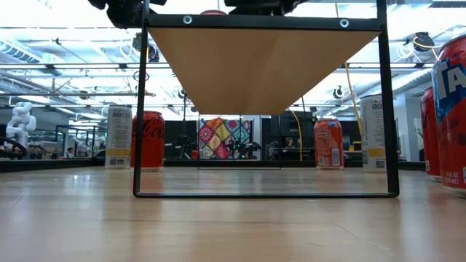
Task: Place canned beverage on shelf
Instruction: Put the middle red soda can on the shelf
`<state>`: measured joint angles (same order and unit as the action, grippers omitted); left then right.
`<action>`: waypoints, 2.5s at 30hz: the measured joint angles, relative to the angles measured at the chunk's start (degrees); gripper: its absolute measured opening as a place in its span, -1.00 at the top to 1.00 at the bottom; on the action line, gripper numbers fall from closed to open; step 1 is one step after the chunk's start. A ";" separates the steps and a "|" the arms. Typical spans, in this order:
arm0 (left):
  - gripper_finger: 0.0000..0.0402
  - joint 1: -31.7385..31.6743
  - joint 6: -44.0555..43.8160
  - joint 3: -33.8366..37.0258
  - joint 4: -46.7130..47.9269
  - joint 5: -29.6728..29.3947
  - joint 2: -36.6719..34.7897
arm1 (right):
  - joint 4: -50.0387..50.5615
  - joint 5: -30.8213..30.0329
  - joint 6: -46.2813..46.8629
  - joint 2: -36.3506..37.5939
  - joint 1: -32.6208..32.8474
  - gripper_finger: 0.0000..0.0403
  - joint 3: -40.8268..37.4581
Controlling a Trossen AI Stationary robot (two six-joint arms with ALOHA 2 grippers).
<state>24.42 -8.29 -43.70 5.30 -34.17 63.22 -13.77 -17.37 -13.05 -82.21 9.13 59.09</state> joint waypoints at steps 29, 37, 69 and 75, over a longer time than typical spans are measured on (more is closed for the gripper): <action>-0.95 -0.02 -0.42 0.02 -0.10 -0.03 0.00 | 4.01 0.58 8.08 -5.68 -2.69 0.50 -0.02; -0.95 -0.02 -0.40 0.02 0.35 0.26 0.04 | 3.91 1.02 9.21 -5.68 -3.27 0.50 -0.02; -0.95 0.05 -1.84 0.04 4.39 -0.87 0.11 | -26.11 0.48 11.96 -18.83 -1.44 0.98 -0.07; -0.95 -0.14 -1.06 0.04 4.31 -1.55 0.11 | -26.67 -3.58 10.88 -18.88 -1.60 1.00 -0.07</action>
<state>24.28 -9.35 -43.66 9.61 -35.72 63.33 -40.44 -20.95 -2.17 -101.10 7.53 59.02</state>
